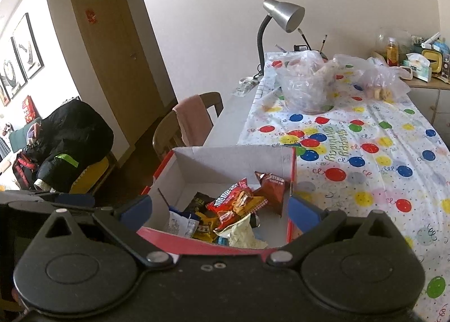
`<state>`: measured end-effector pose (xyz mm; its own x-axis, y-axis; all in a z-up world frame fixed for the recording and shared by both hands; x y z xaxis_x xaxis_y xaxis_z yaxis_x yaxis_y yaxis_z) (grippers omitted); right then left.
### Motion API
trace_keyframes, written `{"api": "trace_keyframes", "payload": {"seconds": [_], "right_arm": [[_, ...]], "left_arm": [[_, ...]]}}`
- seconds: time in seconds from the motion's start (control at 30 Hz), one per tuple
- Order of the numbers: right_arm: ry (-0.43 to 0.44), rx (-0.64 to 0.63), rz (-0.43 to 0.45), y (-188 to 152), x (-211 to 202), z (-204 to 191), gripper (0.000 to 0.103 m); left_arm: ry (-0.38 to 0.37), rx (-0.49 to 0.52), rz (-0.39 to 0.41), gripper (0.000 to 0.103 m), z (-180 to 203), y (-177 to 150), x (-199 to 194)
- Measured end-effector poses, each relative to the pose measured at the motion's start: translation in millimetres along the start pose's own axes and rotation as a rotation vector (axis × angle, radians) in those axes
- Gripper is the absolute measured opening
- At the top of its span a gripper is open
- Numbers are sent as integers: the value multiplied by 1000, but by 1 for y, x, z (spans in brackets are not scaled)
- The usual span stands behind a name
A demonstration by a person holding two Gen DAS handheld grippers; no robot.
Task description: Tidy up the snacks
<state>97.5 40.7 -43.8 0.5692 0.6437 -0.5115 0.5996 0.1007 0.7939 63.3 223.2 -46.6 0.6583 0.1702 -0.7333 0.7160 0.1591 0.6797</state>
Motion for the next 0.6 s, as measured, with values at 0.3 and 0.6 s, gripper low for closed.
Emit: {"api": "trace_keyframes", "payload": {"seconds": [0.3, 0.6], "right_arm": [[-58, 56, -3, -5, -4, 11, 103], [-54, 34, 8, -3, -7, 6, 103]], "left_arm": [[33, -23, 15, 99, -3, 1, -5], [43, -30, 21, 99, -4, 0, -7]]}}
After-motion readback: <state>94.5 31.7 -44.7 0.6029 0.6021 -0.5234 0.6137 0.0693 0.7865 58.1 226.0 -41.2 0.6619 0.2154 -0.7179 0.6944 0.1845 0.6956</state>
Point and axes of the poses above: each gripper's, at about its wrist camera, not at the fingertips, and x roughly the way its jaws point, z to its right, y to its top, the point moved 8 cm from there along x, roughly the way its jaws point, and after that the axes turned 8 degrees about y, right-handed, at the moved point
